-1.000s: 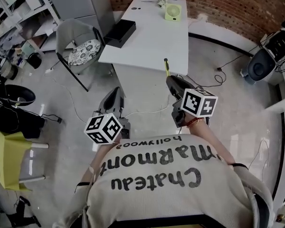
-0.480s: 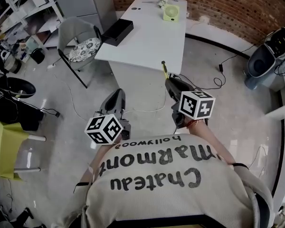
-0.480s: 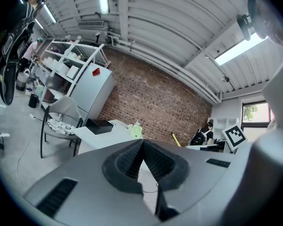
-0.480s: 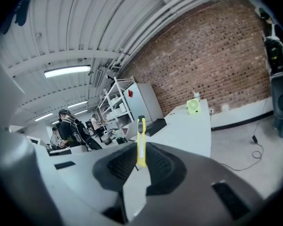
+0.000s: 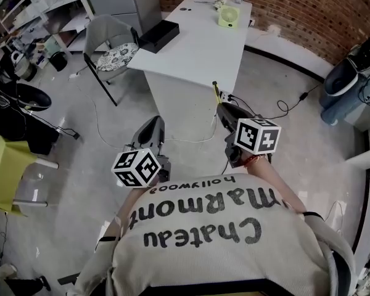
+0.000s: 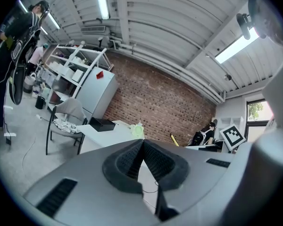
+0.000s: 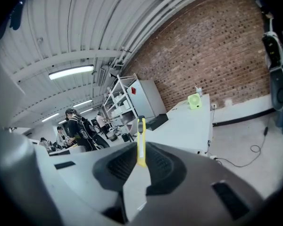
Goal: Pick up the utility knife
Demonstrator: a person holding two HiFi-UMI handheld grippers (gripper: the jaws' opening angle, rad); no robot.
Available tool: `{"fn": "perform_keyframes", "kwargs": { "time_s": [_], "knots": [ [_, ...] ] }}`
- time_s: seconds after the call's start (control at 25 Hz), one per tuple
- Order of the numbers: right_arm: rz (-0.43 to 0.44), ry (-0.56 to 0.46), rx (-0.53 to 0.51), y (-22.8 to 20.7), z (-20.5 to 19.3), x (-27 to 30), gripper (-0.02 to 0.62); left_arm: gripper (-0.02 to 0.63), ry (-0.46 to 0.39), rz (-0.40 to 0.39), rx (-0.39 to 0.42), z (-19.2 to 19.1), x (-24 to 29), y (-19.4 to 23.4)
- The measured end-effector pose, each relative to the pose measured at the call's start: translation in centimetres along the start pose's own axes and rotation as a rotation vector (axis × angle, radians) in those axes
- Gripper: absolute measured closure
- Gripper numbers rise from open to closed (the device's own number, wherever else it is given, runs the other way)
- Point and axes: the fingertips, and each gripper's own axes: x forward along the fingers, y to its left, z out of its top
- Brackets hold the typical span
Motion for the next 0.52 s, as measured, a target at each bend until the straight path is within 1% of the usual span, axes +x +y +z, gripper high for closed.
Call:
{"fn": "perform_keyframes", "kwargs": {
  "time_s": [0.24,0.52],
  "knots": [
    [0.016,0.032,-0.014,-0.7,-1.5,-1.6,0.538,0.606,-0.017,0.018,0.004,-1.1,-1.3,-1.7],
    [0.034,0.047,-0.011,-1.2,-2.5,-2.6,0.538,0.606,-0.020,0.043,-0.001,-2.2,-2.6,-2.3]
  ]
}}
